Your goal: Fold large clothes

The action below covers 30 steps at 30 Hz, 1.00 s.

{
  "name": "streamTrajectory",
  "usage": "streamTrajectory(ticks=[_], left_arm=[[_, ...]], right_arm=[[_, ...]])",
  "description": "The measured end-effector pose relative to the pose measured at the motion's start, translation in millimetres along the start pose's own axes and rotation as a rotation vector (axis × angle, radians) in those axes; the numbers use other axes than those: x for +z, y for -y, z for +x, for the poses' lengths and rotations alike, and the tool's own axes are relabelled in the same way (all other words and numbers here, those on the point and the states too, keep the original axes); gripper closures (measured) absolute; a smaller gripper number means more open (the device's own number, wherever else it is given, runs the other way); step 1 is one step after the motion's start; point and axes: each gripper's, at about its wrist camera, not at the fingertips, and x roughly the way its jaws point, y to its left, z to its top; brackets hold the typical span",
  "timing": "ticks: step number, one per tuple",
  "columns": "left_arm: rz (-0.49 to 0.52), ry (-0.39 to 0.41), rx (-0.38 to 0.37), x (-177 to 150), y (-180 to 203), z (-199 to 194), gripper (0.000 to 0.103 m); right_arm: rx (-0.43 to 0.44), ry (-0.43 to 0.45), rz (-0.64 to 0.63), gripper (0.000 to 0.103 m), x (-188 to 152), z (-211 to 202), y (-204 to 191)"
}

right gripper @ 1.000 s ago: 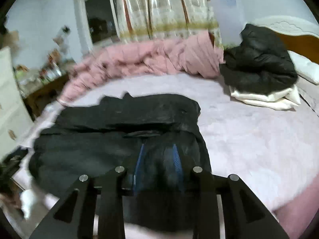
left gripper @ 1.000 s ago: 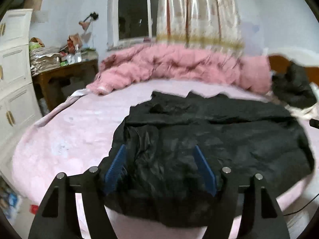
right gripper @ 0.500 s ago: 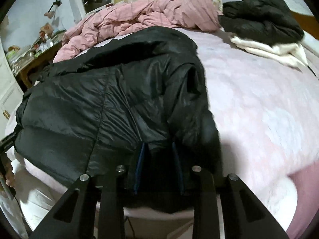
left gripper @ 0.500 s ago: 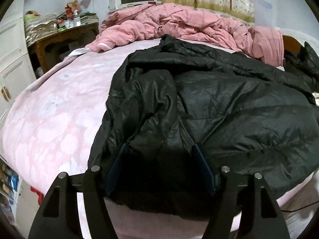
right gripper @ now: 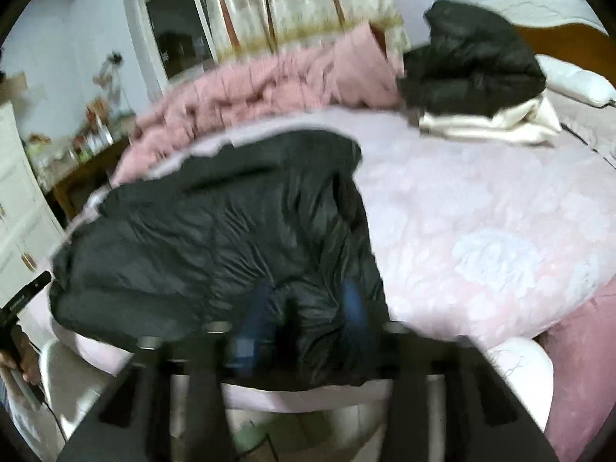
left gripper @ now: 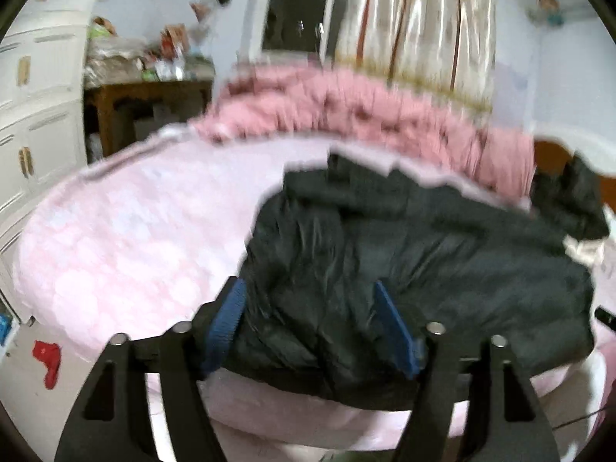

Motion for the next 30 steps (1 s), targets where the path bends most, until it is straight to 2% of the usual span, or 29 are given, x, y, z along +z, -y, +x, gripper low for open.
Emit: streamTrajectory(ticks=[2, 4, 6, 7, 10, 13, 17, 20, 22, 23, 24, 25, 27, 30], left_arm=[[-0.039, 0.062, -0.004, 0.6, -5.6, -17.6, 0.004], [-0.058, 0.078, -0.020, -1.3, -9.0, -25.2, 0.004], [-0.048, 0.067, -0.031, -6.0, -9.3, -22.6, 0.004], [-0.039, 0.058, -0.020, -9.7, -8.5, -18.8, 0.004], [-0.046, -0.004, 0.025, -21.7, -6.5, -1.0, 0.004], [-0.140, -0.062, 0.074, -34.2, -10.9, 13.6, 0.004], [-0.296, -0.096, -0.018, -41.4, -20.2, 24.8, 0.004], [-0.375, -0.158, -0.037, -48.8, -23.8, 38.6, 0.006], [-0.330, -0.112, -0.029, -49.2, -15.8, 32.7, 0.037], [-0.298, -0.111, -0.034, -47.9, -9.5, 32.5, 0.057], [-0.268, -0.116, -0.038, -46.4, -2.4, 34.5, 0.066], [-0.248, -0.124, -0.034, -46.5, 2.4, 36.4, 0.071], [-0.222, -0.138, -0.018, -44.5, 11.7, 41.9, 0.084], [-0.208, -0.103, 0.000, -38.2, 17.7, 38.1, 0.092]], right_arm=[[0.004, 0.056, -0.010, 0.044, -5.7, -15.4, -1.7], [0.040, 0.096, -0.007, 0.040, -16.4, -27.3, -0.9], [0.085, 0.144, 0.013, 0.028, -31.9, -33.5, 3.3], [0.084, 0.153, 0.033, 0.027, -41.6, -34.3, 5.7], [0.104, 0.095, 0.097, 0.027, -62.7, -24.9, 17.0], [0.117, 0.051, 0.168, 0.027, -70.2, -12.2, 25.7], [0.192, 0.073, 0.261, 0.027, -61.4, 2.3, 35.1], [0.205, 0.019, 0.318, 0.027, -54.4, 24.6, 36.3], [0.208, 0.046, 0.318, 0.027, -49.9, 28.2, 34.0], [0.205, 0.060, 0.307, 0.027, -47.7, 28.9, 31.7], [0.195, 0.067, 0.284, 0.031, -44.1, 31.0, 28.0], [0.181, 0.066, 0.267, 0.038, -41.5, 33.0, 26.4], [0.141, 0.052, 0.228, 0.063, -35.8, 40.7, 19.5], [0.163, 0.031, 0.219, 0.081, -32.1, 45.6, 18.8]])
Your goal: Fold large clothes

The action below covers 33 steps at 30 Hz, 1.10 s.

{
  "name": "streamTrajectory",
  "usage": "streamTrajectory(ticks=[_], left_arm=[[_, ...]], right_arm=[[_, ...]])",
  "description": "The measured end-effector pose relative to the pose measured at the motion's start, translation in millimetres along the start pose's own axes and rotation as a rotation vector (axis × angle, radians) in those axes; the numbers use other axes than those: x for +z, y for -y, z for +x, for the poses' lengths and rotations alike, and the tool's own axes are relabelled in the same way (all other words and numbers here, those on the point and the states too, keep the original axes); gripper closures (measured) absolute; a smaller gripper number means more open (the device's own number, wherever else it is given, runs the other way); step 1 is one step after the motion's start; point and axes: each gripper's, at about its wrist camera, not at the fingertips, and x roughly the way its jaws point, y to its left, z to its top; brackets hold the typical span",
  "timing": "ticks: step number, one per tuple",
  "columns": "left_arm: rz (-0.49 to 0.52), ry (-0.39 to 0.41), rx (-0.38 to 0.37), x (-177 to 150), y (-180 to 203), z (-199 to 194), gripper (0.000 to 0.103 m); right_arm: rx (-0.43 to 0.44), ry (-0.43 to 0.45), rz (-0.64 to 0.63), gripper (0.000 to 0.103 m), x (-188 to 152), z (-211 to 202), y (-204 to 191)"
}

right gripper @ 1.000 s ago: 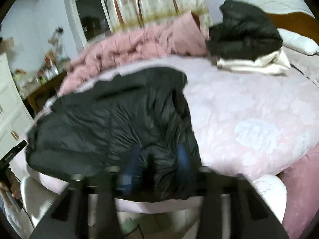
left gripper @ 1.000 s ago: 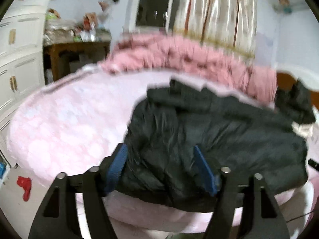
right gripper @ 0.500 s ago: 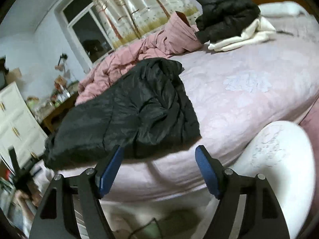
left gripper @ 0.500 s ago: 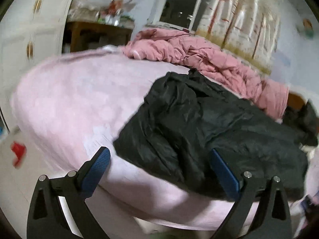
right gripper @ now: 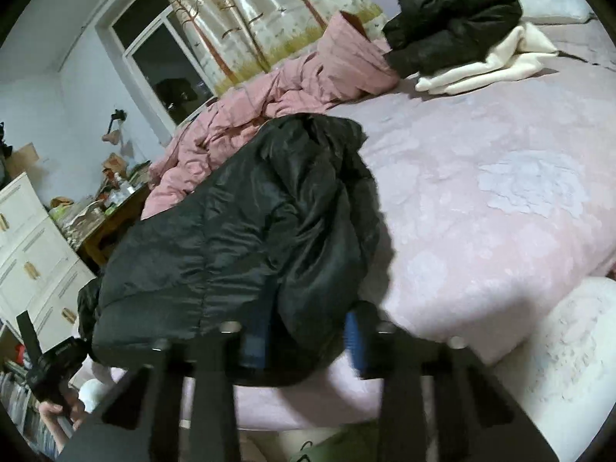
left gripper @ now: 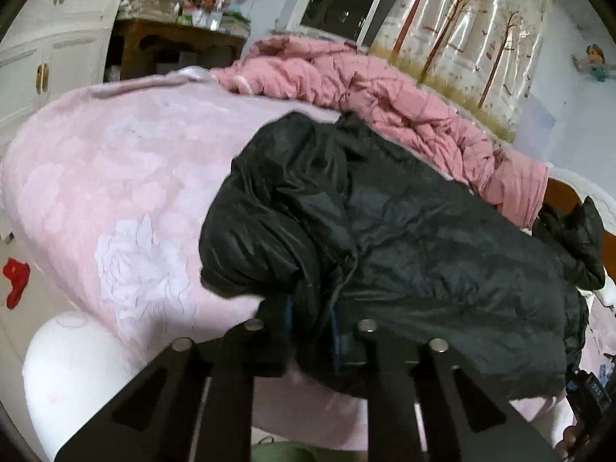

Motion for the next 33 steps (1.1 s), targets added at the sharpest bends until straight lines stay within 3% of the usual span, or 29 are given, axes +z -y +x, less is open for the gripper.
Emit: streamTrajectory(ticks=[5, 19, 24, 27, 33], left_arm=[[0.050, 0.065, 0.008, 10.4, 10.8, -11.1, 0.094], [0.055, 0.102, -0.031, 29.5, 14.7, -18.0, 0.094], [0.104, 0.140, -0.034, 57.2, 34.9, -18.7, 0.094], [0.130, 0.112, -0.001, 83.5, 50.3, -3.1, 0.094], [0.163, 0.072, 0.010, 135.2, 72.2, 39.4, 0.093]], right_arm=[[-0.034, 0.026, -0.087, 0.089, 11.5, -1.9, -16.9], [-0.035, 0.061, -0.121, 0.090, 30.6, -6.2, -25.7], [0.036, 0.132, -0.128, 0.090, 67.1, -18.4, -31.2], [0.045, 0.164, -0.150, 0.090, 99.5, -13.9, -41.2], [-0.020, 0.204, -0.249, 0.092, 155.1, 30.6, -72.7]])
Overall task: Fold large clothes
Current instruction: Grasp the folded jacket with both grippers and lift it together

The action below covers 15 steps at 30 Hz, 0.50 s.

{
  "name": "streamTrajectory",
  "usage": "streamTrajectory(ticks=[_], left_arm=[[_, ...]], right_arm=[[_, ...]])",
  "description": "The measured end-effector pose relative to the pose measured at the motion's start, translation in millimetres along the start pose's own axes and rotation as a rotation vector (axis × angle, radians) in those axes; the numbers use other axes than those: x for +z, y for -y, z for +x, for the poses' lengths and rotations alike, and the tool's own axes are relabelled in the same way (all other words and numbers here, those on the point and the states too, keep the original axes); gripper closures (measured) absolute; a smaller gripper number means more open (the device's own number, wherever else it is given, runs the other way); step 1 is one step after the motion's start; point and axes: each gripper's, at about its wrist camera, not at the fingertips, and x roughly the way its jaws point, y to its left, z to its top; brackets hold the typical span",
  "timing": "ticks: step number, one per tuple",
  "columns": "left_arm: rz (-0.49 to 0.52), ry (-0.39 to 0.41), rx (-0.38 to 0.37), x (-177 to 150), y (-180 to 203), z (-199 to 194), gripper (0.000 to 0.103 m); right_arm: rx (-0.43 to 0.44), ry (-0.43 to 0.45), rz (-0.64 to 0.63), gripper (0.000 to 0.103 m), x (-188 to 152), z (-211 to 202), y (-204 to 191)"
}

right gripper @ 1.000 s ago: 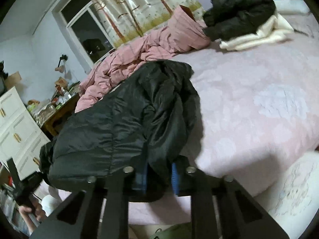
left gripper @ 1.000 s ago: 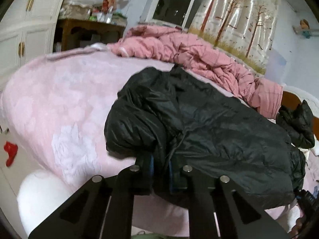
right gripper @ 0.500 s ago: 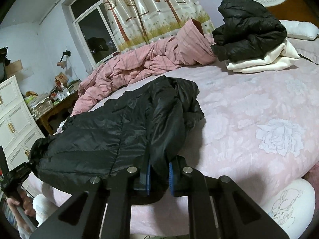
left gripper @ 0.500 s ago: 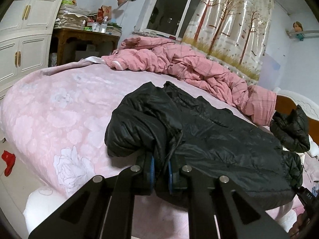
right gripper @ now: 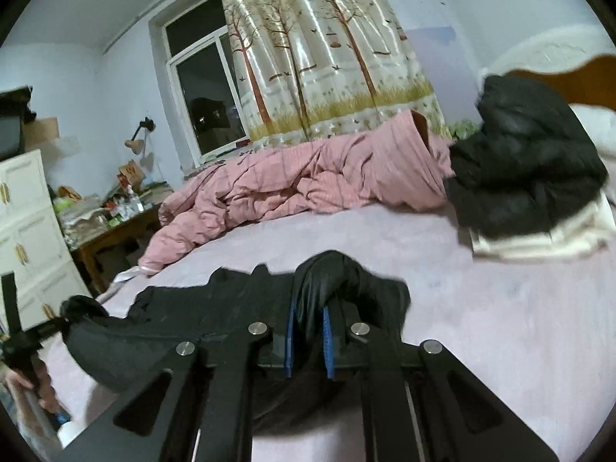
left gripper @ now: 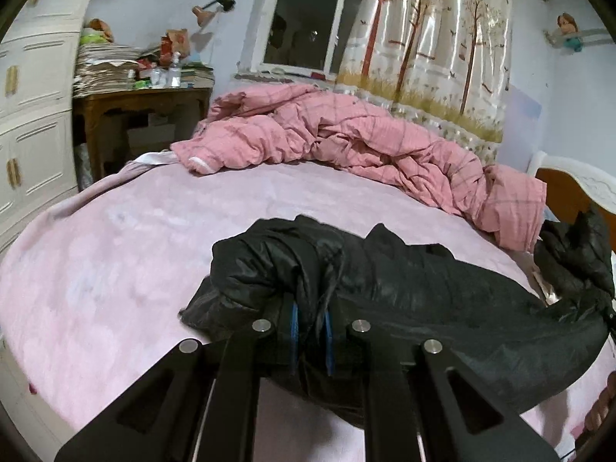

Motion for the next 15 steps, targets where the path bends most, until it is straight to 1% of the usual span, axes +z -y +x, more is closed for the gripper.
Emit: streamTrajectory(ticks=[3, 6, 8, 9, 10, 12, 14, 15], left_arm=[[0.034, -0.046, -0.026, 27.6, 6.0, 32.8, 0.093], [0.052, -0.128, -0.063, 56.5, 7.6, 78.5, 0.093], [0.073, -0.169, -0.065, 70.6, 10.7, 110.0, 0.092], [0.080, -0.200, -0.057, 76.0, 12.6, 129.4, 0.092], [0.081, -0.223, -0.049, 78.6, 13.3, 144.7, 0.092], [0.083, -0.275, -0.026, 79.8, 14.8, 178.1, 0.091], [0.098, -0.333, -0.001, 75.0, 17.6, 214.3, 0.088], [0.105, -0.358, 0.002, 70.7, 18.6, 229.0, 0.088]], right_arm=[[-0.025, -0.023, -0.017, 0.094, 22.2, 41.3, -3.9], [-0.060, -0.060, -0.029, 0.094, 38.5, 88.9, -4.6], [-0.080, -0.098, -0.036, 0.094, 47.3, 129.5, -2.5], [-0.085, -0.114, -0.038, 0.094, 48.0, 142.2, -2.0], [-0.099, -0.148, -0.044, 0.094, 49.2, 164.8, -1.4], [-0.122, -0.187, -0.049, 0.094, 48.2, 195.2, -0.4], [-0.163, -0.268, -0.063, 0.094, 39.9, 233.7, 1.3], [-0.171, -0.310, -0.064, 0.094, 35.0, 249.5, 4.1]])
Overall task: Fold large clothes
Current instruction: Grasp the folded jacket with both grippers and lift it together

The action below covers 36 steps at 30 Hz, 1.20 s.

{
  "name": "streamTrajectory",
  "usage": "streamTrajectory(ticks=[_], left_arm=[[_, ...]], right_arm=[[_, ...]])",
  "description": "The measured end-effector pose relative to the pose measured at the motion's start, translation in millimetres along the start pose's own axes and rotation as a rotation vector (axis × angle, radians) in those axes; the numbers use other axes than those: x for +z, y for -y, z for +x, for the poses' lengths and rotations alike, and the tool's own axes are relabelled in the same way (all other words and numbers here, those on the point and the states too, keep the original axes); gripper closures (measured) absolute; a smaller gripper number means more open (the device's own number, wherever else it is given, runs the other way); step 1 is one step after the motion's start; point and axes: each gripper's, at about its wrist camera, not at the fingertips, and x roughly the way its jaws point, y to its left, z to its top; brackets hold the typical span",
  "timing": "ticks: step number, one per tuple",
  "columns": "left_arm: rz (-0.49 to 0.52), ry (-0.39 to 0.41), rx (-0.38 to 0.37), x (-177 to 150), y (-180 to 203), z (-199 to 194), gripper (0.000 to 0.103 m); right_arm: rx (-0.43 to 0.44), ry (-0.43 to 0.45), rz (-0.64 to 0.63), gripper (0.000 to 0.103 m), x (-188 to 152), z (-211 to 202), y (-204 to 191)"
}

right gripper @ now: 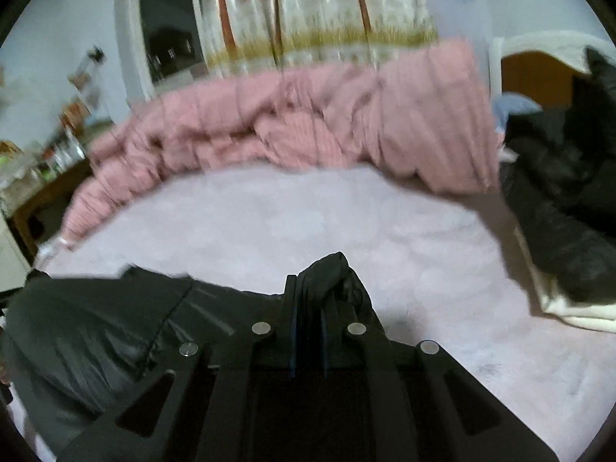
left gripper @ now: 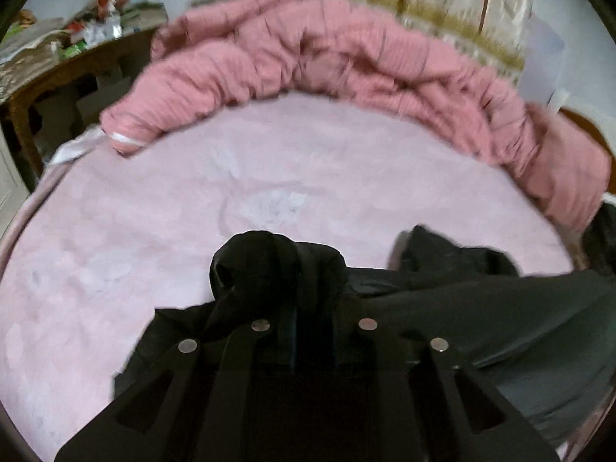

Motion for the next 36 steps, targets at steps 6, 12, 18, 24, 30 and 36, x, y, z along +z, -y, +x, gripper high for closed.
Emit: streamTrajectory(ticks=[6, 12, 18, 24, 30, 36], left_arm=[[0.077, -0.063, 0.015, -5.2, 14.8, 42.7, 0.086], [0.154, 0.038, 0.131, -16.7, 22.4, 13.2, 0.079], [0.123, 0.258, 0.141, -34.2, 24.5, -79.1, 0.035], [0.104, 0.442, 0.099, -44.8, 38.7, -145.6, 0.020], [0.308, 0.210, -0.048, -64.2, 89.3, -130.7, 0.020], [0.245, 0.081, 0.114, -31.8, 87.6, -20.3, 0.018]], right_arm=[[-0.006, -0.161, 0.003, 0.094, -13.7, 54.9, 7.4], [0.020, -0.072, 0.046, 0.085, -5.9, 24.0, 15.6], [0.094, 0.125, 0.135, 0.053, 22.5, -68.9, 33.1], [0.282, 0.144, -0.063, 0.045, 6.0, -136.4, -30.7], [0.223, -0.012, -0.260, 0.045, -31.2, -100.1, -101.0], [0.109, -0.061, -0.177, 0.045, -17.7, -16.3, -89.9]])
